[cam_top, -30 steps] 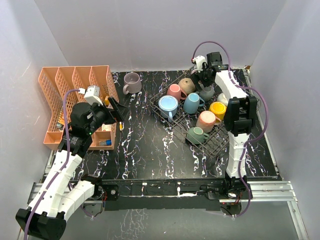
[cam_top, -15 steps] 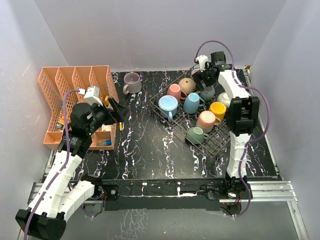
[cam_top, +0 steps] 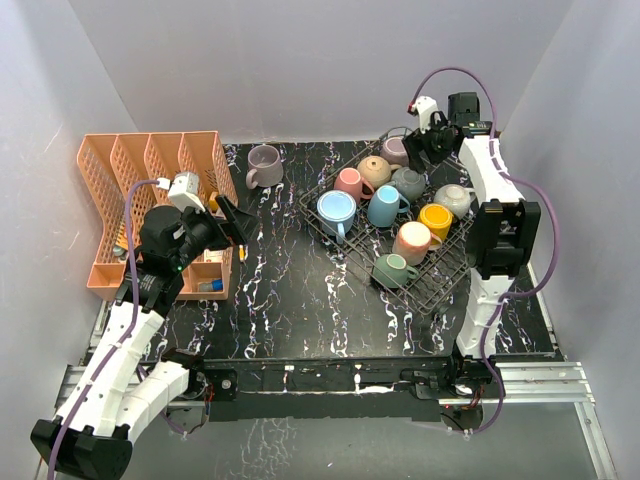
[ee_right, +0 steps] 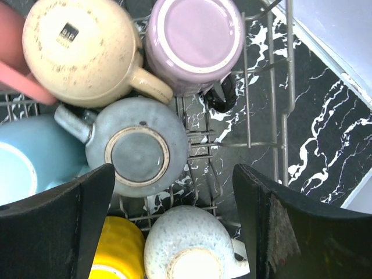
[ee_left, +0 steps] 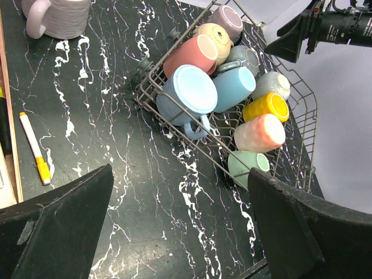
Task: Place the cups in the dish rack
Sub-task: Adjust the cup in the dish rack.
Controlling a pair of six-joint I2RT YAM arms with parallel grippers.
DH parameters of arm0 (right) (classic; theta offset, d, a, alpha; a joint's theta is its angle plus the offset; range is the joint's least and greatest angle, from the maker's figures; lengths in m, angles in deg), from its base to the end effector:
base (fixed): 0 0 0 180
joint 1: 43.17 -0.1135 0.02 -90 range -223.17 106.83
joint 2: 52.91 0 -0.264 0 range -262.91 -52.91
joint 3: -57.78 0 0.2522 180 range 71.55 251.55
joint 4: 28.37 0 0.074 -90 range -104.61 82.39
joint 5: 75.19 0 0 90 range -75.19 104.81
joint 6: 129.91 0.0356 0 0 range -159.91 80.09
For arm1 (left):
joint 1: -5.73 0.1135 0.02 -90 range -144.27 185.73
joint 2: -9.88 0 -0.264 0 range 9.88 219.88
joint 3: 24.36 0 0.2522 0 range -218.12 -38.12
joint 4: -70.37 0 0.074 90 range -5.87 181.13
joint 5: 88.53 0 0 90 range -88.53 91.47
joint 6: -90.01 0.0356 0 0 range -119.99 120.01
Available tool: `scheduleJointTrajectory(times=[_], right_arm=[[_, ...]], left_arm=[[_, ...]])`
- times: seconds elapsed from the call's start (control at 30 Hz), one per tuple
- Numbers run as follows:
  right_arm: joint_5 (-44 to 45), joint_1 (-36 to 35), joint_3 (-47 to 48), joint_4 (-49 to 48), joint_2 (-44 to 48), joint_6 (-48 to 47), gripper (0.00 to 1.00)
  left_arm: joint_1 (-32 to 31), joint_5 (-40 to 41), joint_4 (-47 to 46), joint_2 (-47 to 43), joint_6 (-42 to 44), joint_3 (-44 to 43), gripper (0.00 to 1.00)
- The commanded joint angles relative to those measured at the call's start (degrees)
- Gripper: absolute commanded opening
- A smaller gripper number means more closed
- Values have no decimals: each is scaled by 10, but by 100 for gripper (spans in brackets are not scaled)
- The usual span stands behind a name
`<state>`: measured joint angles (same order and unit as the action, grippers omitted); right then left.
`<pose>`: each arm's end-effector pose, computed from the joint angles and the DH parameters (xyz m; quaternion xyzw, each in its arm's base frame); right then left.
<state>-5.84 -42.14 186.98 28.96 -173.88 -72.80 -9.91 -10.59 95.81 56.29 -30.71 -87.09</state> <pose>0.4759 0.0040 0.2949 -0.3132 0.8692 0.0604 0.3778 0.1785 -0.0577 0.3583 -0.0318 0.7593 -0.3274 0.5615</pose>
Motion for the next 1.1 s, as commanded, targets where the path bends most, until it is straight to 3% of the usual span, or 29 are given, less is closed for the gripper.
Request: scheduleJointTrajectory(times=[0.0,0.23,0.37,0.43,0.57,1.07], right_arm=[[-56,7,12,40,13,-111,85],[-102,7,18,67,6,-323,76],[-128,-3,39,99,-15,-444,51],[-128,-6,72,131,-40,-476,45],[-135,-32,122,193,-82,-535,47],[-130,-63,95,217,-111,-566,59]], left_arm=[[1,-12,7,-14,-4,-18,97],[1,-20,-1,-10,-11,-15,97],[2,-25,-4,-6,-17,-16,97],[1,-25,-4,-7,-20,-15,97],[1,-26,0,-12,-23,-11,97],[1,-25,3,-12,-23,-10,97]])
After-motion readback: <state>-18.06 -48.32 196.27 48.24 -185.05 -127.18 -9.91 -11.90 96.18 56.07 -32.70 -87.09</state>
